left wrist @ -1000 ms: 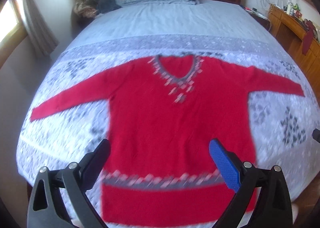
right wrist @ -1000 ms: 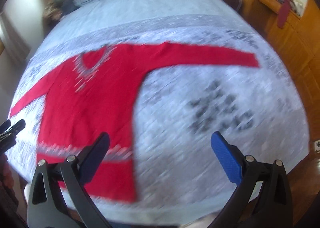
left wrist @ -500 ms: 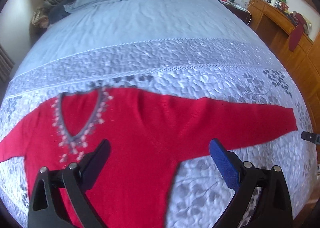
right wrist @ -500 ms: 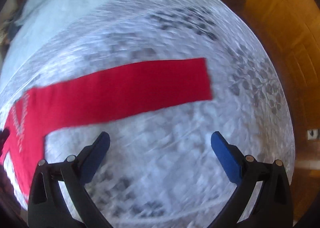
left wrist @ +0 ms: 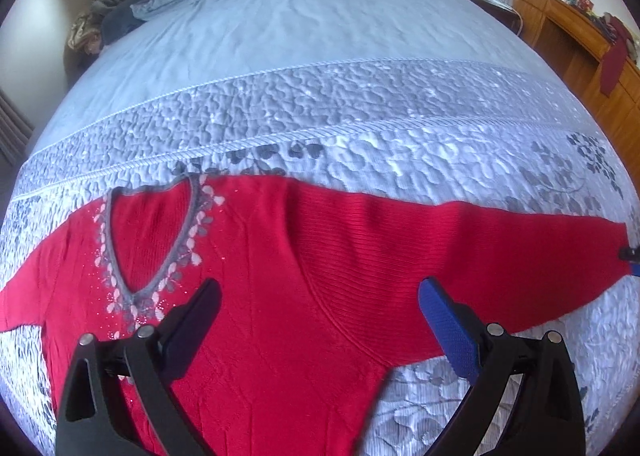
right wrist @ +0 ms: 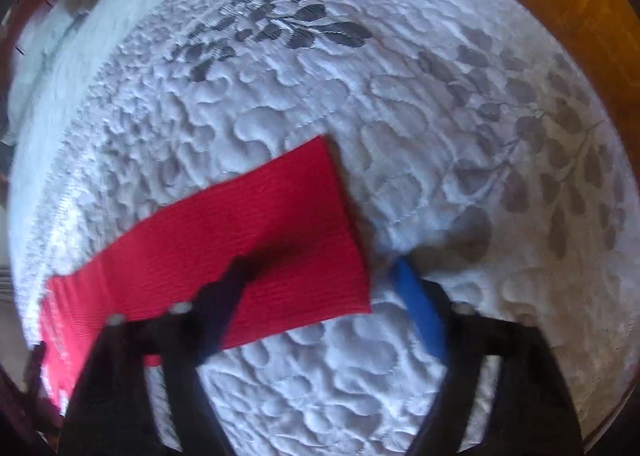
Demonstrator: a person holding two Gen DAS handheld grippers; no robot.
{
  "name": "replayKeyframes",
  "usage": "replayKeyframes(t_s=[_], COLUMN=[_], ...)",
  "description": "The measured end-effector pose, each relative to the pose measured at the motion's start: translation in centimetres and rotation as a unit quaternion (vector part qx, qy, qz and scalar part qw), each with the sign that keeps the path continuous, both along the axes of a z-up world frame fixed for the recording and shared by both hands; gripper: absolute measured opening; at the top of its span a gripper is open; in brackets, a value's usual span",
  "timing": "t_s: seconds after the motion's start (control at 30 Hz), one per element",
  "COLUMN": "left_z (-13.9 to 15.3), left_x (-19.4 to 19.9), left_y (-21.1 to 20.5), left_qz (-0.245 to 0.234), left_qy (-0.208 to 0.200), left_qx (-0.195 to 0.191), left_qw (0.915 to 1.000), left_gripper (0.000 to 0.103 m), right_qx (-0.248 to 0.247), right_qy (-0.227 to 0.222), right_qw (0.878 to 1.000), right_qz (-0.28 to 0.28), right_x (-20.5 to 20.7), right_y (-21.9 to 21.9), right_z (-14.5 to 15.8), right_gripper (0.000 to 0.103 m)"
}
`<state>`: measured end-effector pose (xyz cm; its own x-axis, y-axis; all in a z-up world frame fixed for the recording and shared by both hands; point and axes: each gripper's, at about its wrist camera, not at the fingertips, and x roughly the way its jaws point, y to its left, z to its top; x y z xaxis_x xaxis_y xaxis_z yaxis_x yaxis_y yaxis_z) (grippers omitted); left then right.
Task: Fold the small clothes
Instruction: 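Grasp a sweater sleeve with the right tool and lay it across the body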
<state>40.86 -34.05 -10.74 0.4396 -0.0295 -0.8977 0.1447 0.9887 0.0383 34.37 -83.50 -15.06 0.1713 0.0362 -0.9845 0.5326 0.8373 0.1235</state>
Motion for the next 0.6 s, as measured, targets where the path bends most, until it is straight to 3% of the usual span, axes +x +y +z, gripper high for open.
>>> replayKeyframes(t_s=[0.03,0.07,0.1,0.37,0.6], left_z=[-0.1,-0.1,-0.1,0.0,-0.7], left_x=[0.2,0.3,0.2,-1.2,-1.0], left_y=[0.4,0.8,1.2,6.7,15.0], left_qz=[0.005,0.01,0.013,0.03,0.081], left_qy=[0.003,0.005,0.007,0.011,0.027], left_qx=[-0.002,-0.006,-0.008,0.01,0.018], left_qw=[1.0,0.9999,0.9999,0.9994,0.9962], left_gripper=[0.099,0.099,0.099,0.099,0.099], right_qx=[0.007,0.024,0.035,0.037,0.053], right_qy=[-0.007,-0.018,-0.026,-0.085,-0.094], right_qw=[1.0,1.0,0.999,0.992,0.971], right_qz=[0.008,0.008,0.006,0.086,0.214], right_x=[-0.1,-0.2,-0.3,-0.3,2.0], right_y=[0.2,0.3,0.4,8.1,22.6], right_z=[0.4,0.8,1.2,6.7,7.9], right_gripper=[0.035,0.012,0.008,0.004,0.004])
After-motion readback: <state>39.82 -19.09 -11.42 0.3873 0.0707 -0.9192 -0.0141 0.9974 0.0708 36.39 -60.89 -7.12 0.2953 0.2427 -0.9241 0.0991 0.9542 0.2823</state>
